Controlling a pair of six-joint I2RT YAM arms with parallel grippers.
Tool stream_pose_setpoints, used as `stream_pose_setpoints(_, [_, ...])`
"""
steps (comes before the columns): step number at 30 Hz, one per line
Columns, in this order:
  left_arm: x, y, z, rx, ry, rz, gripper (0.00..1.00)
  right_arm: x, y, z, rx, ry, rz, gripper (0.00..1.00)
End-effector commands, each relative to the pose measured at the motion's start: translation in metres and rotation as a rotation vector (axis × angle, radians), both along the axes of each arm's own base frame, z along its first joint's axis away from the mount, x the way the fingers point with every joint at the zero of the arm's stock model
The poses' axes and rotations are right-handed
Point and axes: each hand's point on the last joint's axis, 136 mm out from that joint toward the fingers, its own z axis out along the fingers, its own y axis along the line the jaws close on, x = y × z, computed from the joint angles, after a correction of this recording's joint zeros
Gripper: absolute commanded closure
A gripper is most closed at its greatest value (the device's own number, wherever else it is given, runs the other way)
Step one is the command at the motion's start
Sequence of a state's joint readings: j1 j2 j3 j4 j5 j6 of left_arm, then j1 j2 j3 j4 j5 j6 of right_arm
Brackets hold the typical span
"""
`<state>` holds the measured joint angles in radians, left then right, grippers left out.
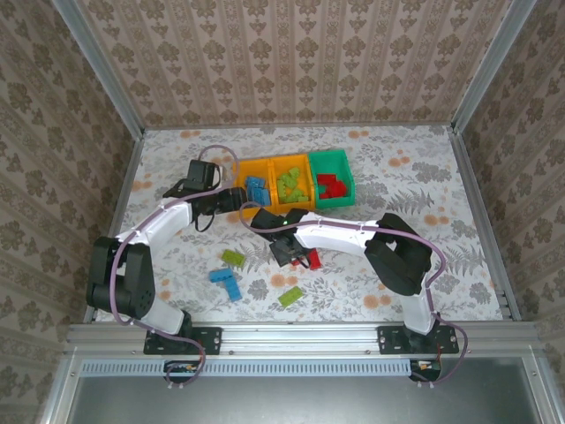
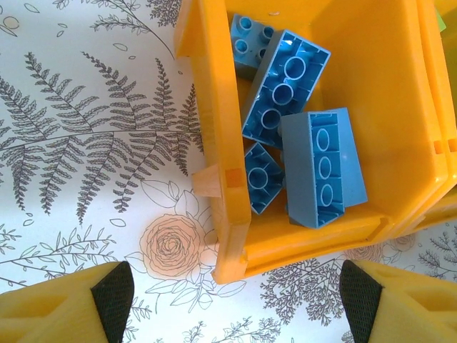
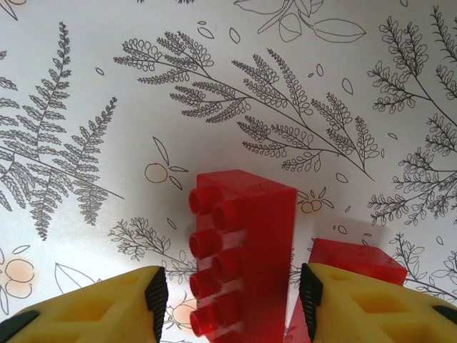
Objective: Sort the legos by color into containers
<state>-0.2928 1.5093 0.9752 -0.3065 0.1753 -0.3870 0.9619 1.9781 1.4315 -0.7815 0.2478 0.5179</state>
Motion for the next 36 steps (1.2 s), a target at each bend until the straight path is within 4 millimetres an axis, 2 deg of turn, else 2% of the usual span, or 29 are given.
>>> stream_pose_setpoints(1, [-0.004,0.007,0.002,0.006,-0.004,0.014,0.21,0.005,0.0,0.007,0.016,-0.019,0.003,0.42])
stream_pose_setpoints(6, [-0.006,0.007,0.001,0.004,0.0,0.017,0.21,0.0,0.001,-0.007,0.007,0.031,0.008,0.41])
stream_pose_setpoints(11, [-0.007,0.008,0.0,0.007,0.0,0.019,0.2,-0.002,0.007,-0.012,0.026,0.052,0.014,0.42])
stream_pose_setpoints(17, [-0.008,0.009,-0.001,0.007,0.002,0.022,0.2,-0.007,0.008,-0.029,0.002,0.103,0.034,0.53])
stream_pose_setpoints(20, [-0.008,0.01,0.0,0.01,0.0,0.022,0.2,-0.007,0.009,-0.03,0.003,0.105,0.03,0.61])
stream_pose_setpoints(23, [-0.009,0.011,0.0,0.014,0.0,0.024,0.2,-0.002,0.011,-0.015,0.044,0.064,0.014,0.71])
stream_pose_setpoints(26, [-0.011,0.012,-0.002,0.015,0.004,0.027,0.2,0.008,0.014,0.009,0.132,0.017,-0.01,0.73])
stream_pose_setpoints(29, [-0.012,0.013,-0.002,0.015,0.003,0.03,0.2,0.02,0.013,0.034,0.291,-0.015,-0.063,0.74])
stream_pose_setpoints(31, [-0.014,0.015,-0.001,0.019,0.0,0.034,0.2,0.036,0.005,0.048,0.429,-0.035,-0.138,0.75])
stream_pose_setpoints(36, [-0.019,0.019,0.001,0.032,-0.009,0.042,0.2,0.084,-0.034,0.072,0.724,-0.055,-0.338,0.77])
